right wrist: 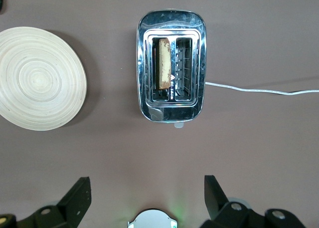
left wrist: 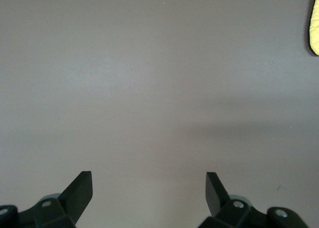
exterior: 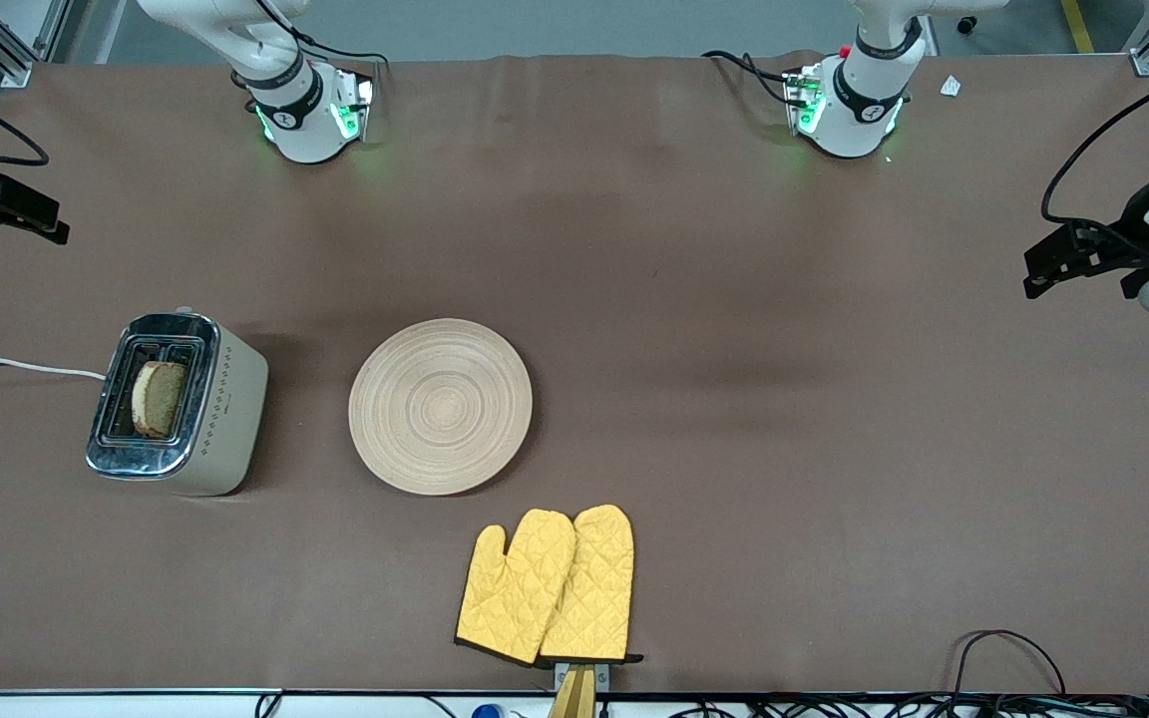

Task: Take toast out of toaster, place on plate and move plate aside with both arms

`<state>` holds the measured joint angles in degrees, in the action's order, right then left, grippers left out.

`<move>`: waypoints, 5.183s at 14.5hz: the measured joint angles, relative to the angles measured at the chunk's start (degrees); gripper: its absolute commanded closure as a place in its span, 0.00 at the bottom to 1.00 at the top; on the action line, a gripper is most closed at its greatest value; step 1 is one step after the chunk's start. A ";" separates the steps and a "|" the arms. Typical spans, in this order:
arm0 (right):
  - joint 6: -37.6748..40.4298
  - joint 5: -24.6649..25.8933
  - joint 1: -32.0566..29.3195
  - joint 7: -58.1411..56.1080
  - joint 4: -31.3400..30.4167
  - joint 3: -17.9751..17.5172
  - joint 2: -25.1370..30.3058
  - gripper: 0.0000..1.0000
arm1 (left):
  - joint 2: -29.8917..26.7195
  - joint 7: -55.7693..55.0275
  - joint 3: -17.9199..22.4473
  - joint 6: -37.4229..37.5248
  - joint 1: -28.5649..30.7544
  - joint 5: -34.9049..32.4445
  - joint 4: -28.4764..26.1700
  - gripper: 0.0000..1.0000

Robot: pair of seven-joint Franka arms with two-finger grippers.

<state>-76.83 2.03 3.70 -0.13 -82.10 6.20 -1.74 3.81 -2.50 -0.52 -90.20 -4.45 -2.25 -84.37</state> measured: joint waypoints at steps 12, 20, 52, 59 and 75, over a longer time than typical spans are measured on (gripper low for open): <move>-11.60 -0.05 -0.28 -0.16 -7.90 0.42 -1.47 0.00 | 0.00 0.00 -0.05 0.32 -0.13 0.00 -0.02 0.00; -27.97 -0.05 -1.00 -0.17 -20.53 0.44 -5.03 0.00 | 0.00 0.00 -0.05 0.40 -0.08 0.00 -0.07 0.00; -18.25 -5.24 -0.63 2.54 -9.60 -0.80 -8.78 1.00 | 0.00 0.00 -0.05 0.40 -0.10 0.00 -0.07 0.00; -18.62 -20.00 7.96 15.80 -7.90 -1.50 -8.09 1.00 | 0.00 0.00 -0.05 0.40 -0.03 0.00 -0.07 0.00; -54.22 -41.64 22.14 10.81 -27.20 -1.03 -19.57 1.00 | 0.00 0.00 -0.04 0.40 0.02 0.00 -0.08 0.00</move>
<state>-131.05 -39.61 25.84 10.68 -109.31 5.17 -21.31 3.82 -2.50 -0.55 -89.80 -4.44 -2.25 -84.45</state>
